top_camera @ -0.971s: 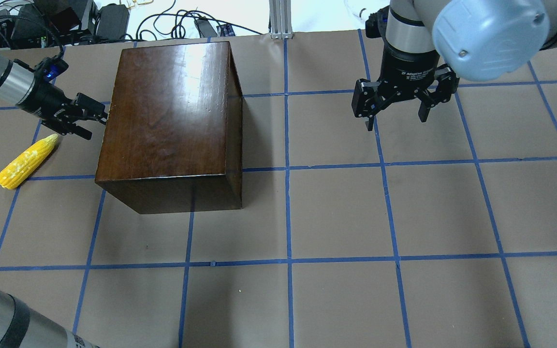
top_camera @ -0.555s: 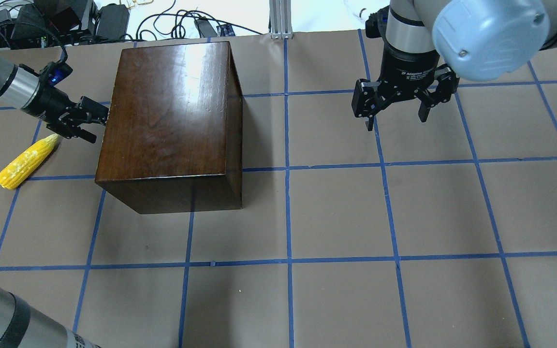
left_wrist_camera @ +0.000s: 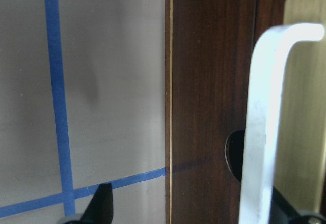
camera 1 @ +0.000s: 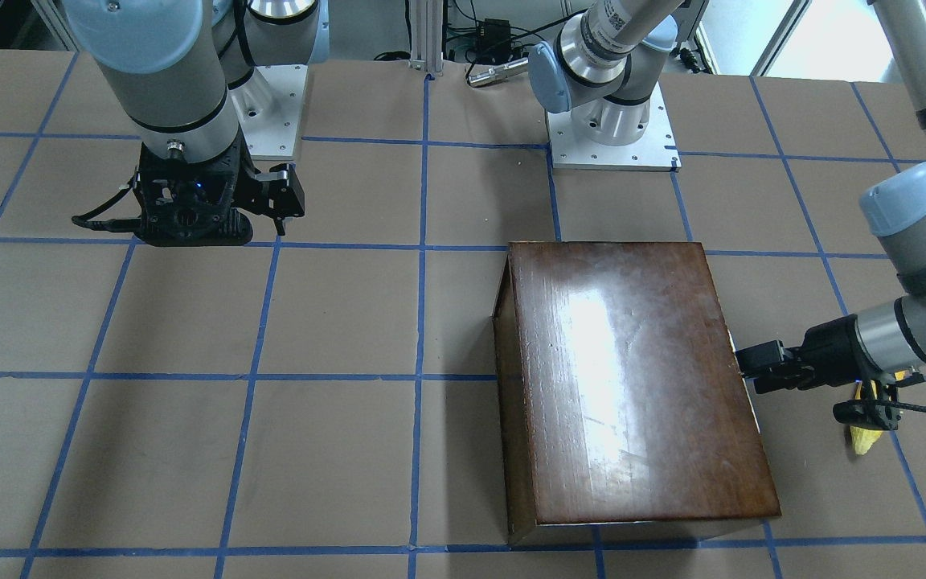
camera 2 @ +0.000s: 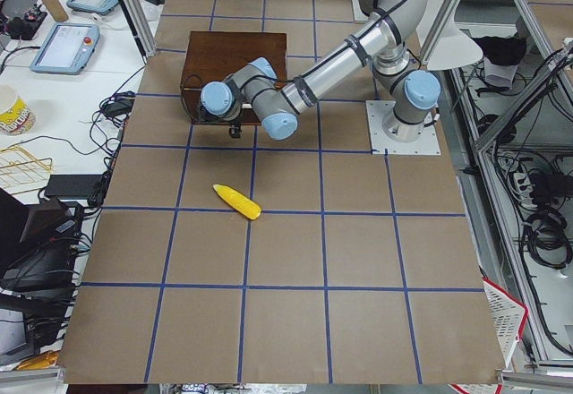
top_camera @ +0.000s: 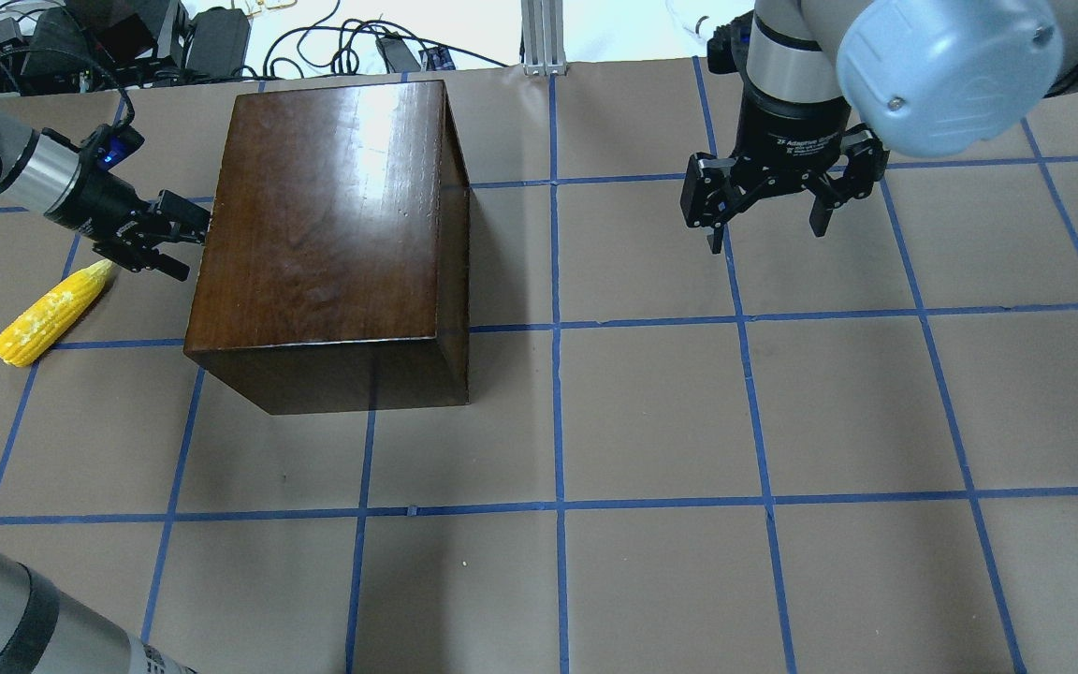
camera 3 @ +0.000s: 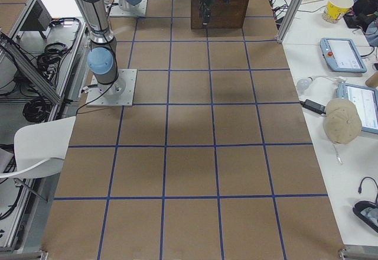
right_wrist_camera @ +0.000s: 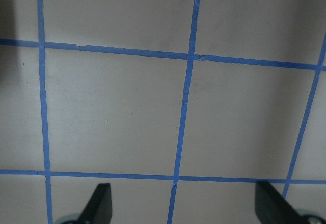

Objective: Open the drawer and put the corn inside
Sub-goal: 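Pull the drawer handle outward with the left gripper, opening the drawer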

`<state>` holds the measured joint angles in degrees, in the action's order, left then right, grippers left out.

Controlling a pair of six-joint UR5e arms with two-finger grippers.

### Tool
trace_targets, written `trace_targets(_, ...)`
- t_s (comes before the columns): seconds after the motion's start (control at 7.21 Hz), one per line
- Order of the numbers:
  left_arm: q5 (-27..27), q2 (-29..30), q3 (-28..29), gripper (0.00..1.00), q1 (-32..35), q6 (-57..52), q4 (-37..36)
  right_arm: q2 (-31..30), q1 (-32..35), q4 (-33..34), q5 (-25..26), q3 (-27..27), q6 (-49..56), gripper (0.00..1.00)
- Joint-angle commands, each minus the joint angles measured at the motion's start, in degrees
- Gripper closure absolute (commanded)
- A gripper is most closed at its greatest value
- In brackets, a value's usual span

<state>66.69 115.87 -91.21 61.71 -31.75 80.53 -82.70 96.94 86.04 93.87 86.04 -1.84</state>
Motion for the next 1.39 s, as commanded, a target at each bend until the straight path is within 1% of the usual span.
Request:
trace_targets(0.0,0.1,0.1,0.6,0.00,-0.1,-0.2,0.0,0.0,0.0,0.0,0.0,0.0,0.0,0.00)
trace_targets(0.55,0.2,0.1,0.8,0.00,-0.6,-1.8,-0.2,0.0,0.0,0.0,0.0,0.0,0.0,0.00)
trace_targets(0.83,1.1,0.4,1.0,0.00,-0.6,-4.2,-0.7,0.0,0.0,0.0,0.0,0.0,0.0,0.00)
trace_targets(0.97,3.0,0.3,1.2,0.00,-0.6,-4.2,-0.9,0.0,0.0,0.0,0.0,0.0,0.0,0.00)
trace_targets(1.25,3.2,0.4,1.6,0.00,-0.8,-4.2,-1.2,0.0,0.0,0.0,0.0,0.0,0.0,0.00)
